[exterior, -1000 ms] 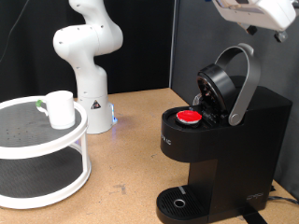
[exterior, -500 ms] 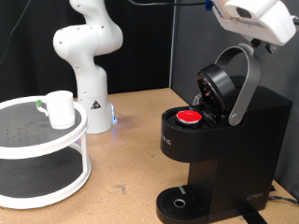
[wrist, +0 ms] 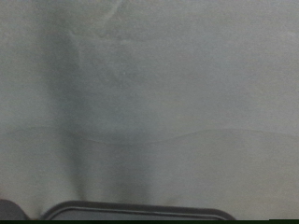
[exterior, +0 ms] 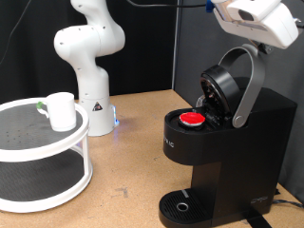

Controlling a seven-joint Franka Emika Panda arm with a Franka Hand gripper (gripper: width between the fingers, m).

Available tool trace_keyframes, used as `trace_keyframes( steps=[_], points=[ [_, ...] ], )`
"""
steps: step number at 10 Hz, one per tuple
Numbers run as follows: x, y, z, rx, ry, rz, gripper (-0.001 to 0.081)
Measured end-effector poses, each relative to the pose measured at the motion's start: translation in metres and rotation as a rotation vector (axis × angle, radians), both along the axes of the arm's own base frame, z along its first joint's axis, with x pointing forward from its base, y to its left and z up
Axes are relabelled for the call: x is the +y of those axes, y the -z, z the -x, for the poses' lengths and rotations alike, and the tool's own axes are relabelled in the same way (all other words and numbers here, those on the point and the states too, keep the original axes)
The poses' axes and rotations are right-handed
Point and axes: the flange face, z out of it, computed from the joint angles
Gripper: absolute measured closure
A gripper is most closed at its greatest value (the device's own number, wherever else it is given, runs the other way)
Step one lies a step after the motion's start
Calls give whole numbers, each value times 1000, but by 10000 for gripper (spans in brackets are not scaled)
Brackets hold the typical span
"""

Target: Make a cup of coffee with the keurig machine

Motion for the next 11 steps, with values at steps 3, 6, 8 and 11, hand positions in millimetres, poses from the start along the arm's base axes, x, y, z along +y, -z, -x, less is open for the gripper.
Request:
trace_keyframes(
  steps=[3, 6, 8, 11],
  points=[
    [-6, -1, -5, -43, 31, 3, 802],
    [-21, 0, -5, -55, 20, 4, 803],
    [-34, -3, -1, -45, -18, -4, 803],
    [-61, -4, 14, -29, -96, 20, 803]
  ],
)
